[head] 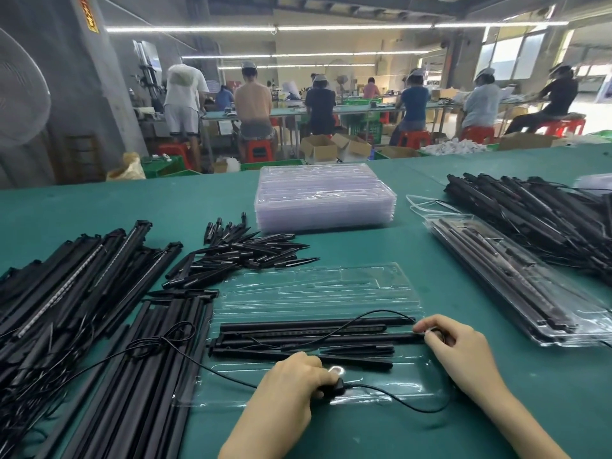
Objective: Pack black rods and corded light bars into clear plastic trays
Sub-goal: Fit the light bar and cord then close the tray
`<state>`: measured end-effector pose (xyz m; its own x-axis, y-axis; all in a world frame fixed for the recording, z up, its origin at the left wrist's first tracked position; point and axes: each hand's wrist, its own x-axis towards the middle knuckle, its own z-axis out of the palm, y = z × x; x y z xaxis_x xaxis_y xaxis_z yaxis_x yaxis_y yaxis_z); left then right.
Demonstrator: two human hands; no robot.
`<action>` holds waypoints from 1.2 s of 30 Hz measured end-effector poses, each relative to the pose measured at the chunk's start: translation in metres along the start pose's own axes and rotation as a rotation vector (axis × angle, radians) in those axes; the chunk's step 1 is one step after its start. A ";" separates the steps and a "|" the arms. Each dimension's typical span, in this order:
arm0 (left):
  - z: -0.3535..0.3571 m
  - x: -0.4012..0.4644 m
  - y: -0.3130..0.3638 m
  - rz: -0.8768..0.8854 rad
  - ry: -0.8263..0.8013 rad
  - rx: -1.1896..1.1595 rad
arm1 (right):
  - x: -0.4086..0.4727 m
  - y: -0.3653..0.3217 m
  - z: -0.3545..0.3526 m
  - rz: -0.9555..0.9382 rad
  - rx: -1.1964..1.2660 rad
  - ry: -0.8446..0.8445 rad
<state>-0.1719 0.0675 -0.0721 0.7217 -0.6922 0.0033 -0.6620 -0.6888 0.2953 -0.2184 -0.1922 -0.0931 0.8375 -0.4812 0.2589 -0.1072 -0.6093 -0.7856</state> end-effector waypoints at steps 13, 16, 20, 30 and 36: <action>0.000 -0.006 0.038 -0.084 -0.084 0.150 | 0.002 0.001 -0.005 -0.014 0.150 0.011; 0.003 -0.009 0.036 -0.077 0.008 0.141 | 0.003 0.001 -0.016 -0.003 0.397 0.013; 0.002 -0.014 0.026 -0.067 0.147 0.045 | 0.002 -0.005 -0.024 0.067 0.617 -0.127; -0.006 -0.003 0.053 0.173 0.339 -0.094 | 0.002 -0.003 -0.027 -0.042 1.059 -0.213; -0.009 0.023 0.080 0.244 0.352 -0.281 | -0.002 0.001 -0.026 -0.170 0.697 -0.148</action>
<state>-0.2068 -0.0018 -0.0394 0.6091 -0.6778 0.4119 -0.7749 -0.3979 0.4911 -0.2342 -0.2080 -0.0804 0.8811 -0.2957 0.3691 0.3551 -0.1020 -0.9292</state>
